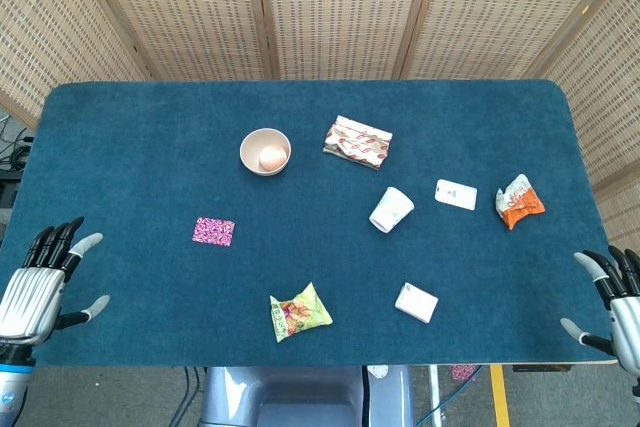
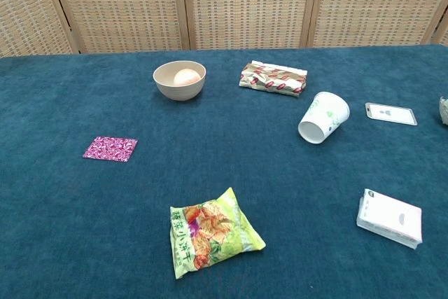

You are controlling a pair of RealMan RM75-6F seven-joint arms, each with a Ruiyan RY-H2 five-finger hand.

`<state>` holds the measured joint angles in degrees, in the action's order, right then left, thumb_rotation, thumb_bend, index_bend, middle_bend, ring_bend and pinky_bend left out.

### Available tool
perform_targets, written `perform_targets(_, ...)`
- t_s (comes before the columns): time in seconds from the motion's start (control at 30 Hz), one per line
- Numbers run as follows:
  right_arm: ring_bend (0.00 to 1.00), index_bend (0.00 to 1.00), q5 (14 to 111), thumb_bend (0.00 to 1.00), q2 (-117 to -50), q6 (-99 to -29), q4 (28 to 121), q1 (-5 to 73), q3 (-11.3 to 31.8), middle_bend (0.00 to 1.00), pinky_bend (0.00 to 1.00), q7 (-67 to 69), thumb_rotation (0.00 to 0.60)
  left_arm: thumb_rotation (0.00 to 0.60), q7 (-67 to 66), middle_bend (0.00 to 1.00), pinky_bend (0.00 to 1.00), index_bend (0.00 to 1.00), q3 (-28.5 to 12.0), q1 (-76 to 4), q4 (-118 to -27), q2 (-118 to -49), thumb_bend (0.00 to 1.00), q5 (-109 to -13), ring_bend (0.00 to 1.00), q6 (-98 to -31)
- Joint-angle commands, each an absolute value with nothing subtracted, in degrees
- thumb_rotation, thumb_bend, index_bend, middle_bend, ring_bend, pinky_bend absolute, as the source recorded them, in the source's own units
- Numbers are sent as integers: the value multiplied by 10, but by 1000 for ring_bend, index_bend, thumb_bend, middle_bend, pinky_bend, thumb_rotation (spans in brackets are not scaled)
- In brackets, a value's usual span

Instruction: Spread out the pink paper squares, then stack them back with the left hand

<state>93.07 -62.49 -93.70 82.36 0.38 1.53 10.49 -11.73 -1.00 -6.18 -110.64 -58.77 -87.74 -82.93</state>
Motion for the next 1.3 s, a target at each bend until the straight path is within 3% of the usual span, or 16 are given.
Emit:
perform_targets(0.03, 0, 160, 929, 131, -625, -937, 823, 3, 16, 190, 0, 106, 600, 556, -119, 0, 0, 155, -11, -64, -1108, -588, 220, -878, 0, -828)
perform_targets(0.43, 0, 160, 926, 131, -625, -929, 822, 6, 17, 190, 0, 106, 600, 556, -124, 0, 0, 155, -21, -88, -1100, -591, 220, -857, 0, -792)
perform_targets(0.8, 0, 160, 925, 131, -624, -930, 829, 4, 17, 191, 0, 99, 600, 556, -73, 0, 0, 156, -26, -165, -1096, -556, 216, -830, 0, -654)
perform_targets(1.3, 0, 160, 924, 131, -623, -940, 829, -4, 16, 193, 0, 99, 600, 556, -21, 0, 0, 112, -39, -273, -1058, -557, 119, -780, 0, -486)
